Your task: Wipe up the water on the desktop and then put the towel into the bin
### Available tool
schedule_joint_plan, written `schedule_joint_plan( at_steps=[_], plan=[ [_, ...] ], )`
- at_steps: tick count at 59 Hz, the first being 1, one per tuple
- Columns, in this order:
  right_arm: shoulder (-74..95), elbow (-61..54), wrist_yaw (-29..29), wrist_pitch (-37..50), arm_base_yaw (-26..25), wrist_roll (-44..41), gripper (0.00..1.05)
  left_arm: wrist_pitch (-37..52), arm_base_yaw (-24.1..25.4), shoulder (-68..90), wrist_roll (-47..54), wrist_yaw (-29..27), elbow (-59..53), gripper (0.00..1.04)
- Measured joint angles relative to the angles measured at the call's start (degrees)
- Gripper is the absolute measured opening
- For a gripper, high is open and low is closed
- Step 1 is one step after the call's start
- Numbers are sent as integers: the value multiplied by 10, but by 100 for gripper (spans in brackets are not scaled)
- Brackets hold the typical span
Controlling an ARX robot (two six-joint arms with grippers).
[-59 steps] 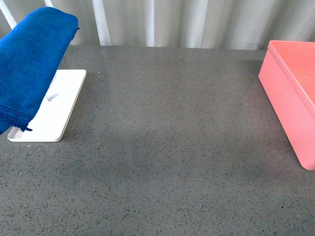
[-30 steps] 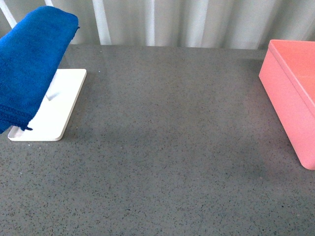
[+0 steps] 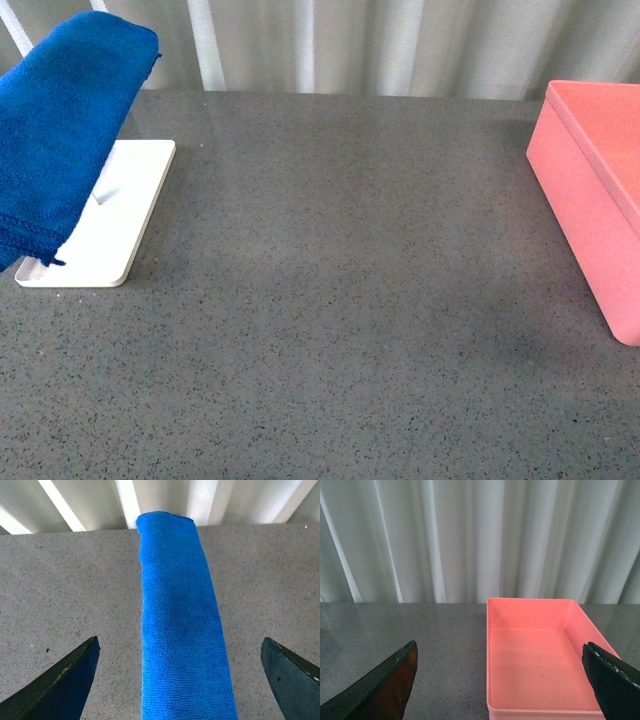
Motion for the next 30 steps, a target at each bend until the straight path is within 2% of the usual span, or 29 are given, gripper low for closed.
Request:
schedule_joint_plan(
  at_steps=[9,30],
  plan=[
    [0,0,0,0,0,0,98,-16,-8,47,28,-30,32,98],
    [0,0,0,0,0,0,98,-28,-16,112,-5,-29,42,98]
  ],
)
